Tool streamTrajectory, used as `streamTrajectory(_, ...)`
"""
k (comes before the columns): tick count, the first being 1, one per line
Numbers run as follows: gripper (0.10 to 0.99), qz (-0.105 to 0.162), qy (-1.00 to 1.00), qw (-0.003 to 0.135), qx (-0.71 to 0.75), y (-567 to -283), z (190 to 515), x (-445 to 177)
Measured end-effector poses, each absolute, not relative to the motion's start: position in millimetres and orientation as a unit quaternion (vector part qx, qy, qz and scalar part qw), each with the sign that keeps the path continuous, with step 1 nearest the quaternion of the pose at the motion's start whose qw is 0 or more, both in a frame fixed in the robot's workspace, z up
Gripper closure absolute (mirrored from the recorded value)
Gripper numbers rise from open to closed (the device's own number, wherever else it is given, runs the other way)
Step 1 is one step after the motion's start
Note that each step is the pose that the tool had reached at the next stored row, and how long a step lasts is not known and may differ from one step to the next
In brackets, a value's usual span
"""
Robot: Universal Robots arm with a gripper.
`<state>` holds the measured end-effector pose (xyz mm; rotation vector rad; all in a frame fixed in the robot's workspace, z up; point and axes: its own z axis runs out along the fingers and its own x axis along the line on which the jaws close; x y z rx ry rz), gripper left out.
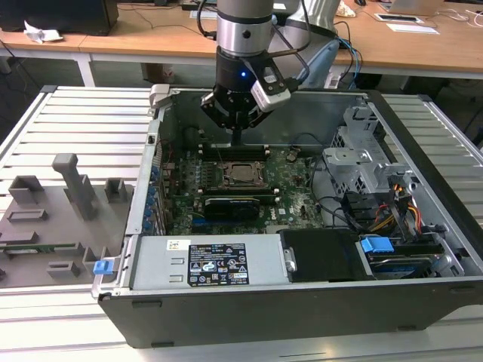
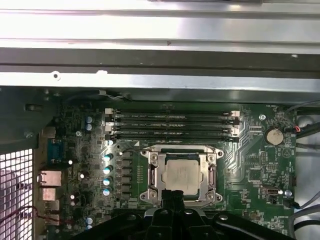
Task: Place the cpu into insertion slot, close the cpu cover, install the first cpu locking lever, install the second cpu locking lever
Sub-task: 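Install the first cpu locking lever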
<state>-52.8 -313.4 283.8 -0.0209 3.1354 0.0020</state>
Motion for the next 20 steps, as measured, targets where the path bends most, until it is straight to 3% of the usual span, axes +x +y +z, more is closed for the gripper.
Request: streamTrajectory(20,0.980,0.001,1.000,0.009,-0.009,-306.0,266.2,-103.3)
